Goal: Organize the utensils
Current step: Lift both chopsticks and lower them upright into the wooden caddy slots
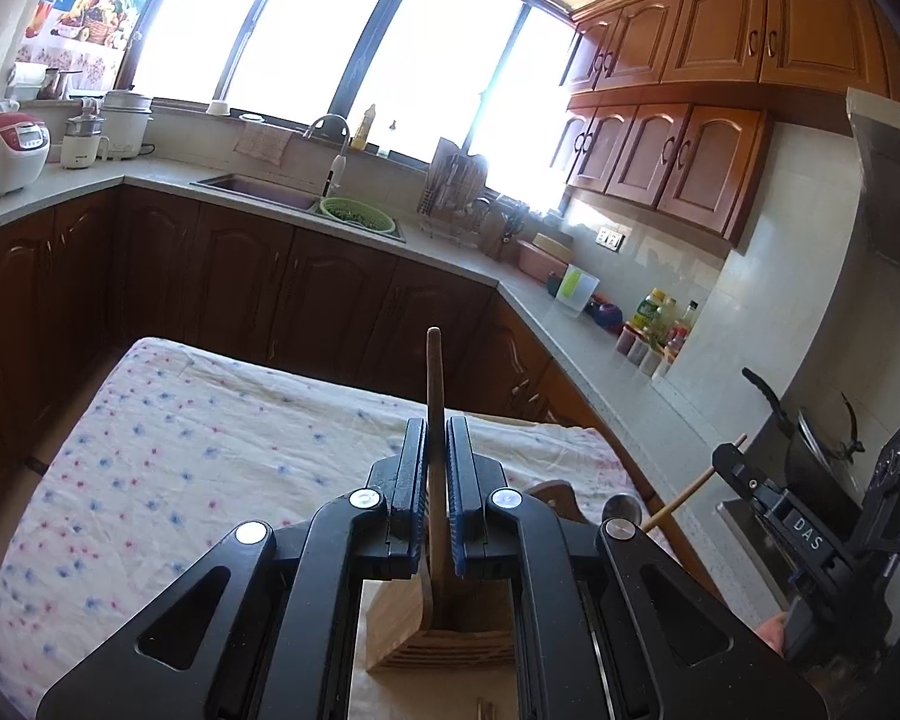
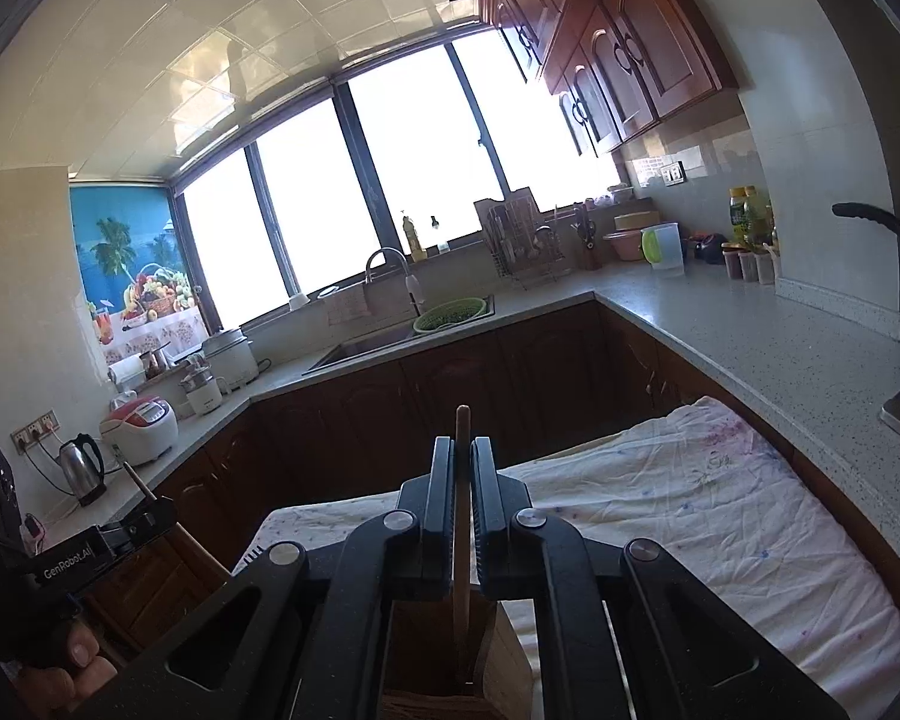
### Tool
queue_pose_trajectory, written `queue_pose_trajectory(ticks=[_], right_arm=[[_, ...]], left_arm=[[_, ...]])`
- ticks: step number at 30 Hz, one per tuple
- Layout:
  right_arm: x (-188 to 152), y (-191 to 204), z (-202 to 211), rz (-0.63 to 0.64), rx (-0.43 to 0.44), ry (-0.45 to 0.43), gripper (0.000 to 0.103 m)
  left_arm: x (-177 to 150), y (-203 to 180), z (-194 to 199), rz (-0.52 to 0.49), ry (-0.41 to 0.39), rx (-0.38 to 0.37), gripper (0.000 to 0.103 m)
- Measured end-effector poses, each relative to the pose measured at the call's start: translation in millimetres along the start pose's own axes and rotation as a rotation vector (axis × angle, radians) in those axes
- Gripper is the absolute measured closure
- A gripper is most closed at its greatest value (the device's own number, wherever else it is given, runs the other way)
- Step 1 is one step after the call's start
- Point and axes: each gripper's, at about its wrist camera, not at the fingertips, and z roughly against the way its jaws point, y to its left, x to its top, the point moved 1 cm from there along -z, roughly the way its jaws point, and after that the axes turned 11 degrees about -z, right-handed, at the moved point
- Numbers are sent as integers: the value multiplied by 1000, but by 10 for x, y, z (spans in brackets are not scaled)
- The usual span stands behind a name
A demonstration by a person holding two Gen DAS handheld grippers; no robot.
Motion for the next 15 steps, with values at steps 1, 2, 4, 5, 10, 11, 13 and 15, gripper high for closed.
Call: queue_pose_trajectory(ticks=[1, 2, 4, 5, 10, 11, 13, 15], right_arm=[[-41, -20, -29, -2, -2, 8, 98], [-80, -27, -62, -3, -6, 17, 98], [-122, -67, -118, -5, -13, 36, 98], [-141, -81, -143, -5, -15, 46, 98], [-173, -116, -152, -2, -25, 55, 97], [-165, -120, -152, -4, -25, 58, 97], [-157, -127, -156, -4, -29, 60, 97], [-153, -121, -161, -7, -29, 63, 97]], left_arm=[[-36, -5, -36, 0, 11, -2, 98], [-73, -5, -71, 0, 24, -2, 98], [-142, 3, -146, 0, 52, -9, 97], [-167, -7, -179, -2, 65, -8, 97], [-222, -38, -238, -13, 83, -1, 96], [-216, -44, -239, -12, 85, -4, 96], [-215, -45, -243, -13, 88, -3, 96], [-214, -39, -248, -12, 89, -4, 96]])
